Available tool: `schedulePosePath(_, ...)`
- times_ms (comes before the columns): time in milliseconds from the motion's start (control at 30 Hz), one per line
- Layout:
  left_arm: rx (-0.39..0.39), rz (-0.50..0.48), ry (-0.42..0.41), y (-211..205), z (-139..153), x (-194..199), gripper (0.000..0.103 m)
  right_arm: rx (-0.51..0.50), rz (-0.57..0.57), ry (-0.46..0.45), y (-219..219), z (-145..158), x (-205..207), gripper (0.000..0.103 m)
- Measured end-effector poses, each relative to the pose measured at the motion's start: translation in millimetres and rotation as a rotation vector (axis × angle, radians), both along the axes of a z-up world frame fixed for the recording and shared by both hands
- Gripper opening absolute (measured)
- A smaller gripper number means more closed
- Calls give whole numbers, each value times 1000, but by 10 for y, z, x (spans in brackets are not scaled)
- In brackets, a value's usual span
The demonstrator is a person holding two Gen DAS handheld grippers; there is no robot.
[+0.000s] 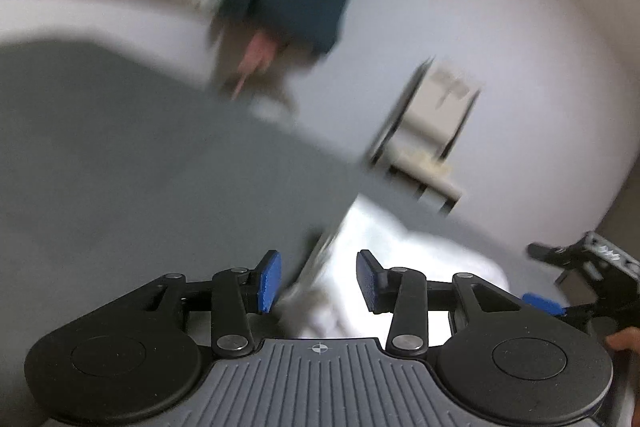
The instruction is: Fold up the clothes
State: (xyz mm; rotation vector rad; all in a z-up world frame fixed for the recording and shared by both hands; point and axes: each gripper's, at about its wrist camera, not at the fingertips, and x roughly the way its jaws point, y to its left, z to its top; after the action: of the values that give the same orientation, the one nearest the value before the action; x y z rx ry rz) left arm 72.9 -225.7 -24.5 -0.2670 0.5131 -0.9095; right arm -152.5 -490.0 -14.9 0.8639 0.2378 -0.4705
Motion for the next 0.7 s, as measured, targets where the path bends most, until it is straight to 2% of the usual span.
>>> schedulePosePath(67,-35,-127,-10,-156,100,-2,43,22,46,-65,-28,-4,-6,83)
schedulePosePath(200,-12,-260,-22,-560,70,-56,43,114,138,-169,-92,-165,100,83)
schedulePosePath(333,56,-263,19,-1021,-104,45,43,152,148,-180,-144,-343,182,83)
schedulePosePath(400,108,-234,60,-1088,-239,121,43,160,128,-182,-197,-392,242,83)
schedulePosePath(467,109,-225,68,-1014,-371,153,43,194,112,-195,-243,-455,250,82)
schedulePosePath(567,98,-239,30,-836,-441,138,43,216,95,-208,-261,-496,271,79)
schedulePosePath(633,96,-247,21,-753,-419,131,43,215,90,-211,-253,-499,270,79)
schedulePosePath(700,124,-215,-4,-740,-329,113,43,238,75,-220,-253,-491,250,79)
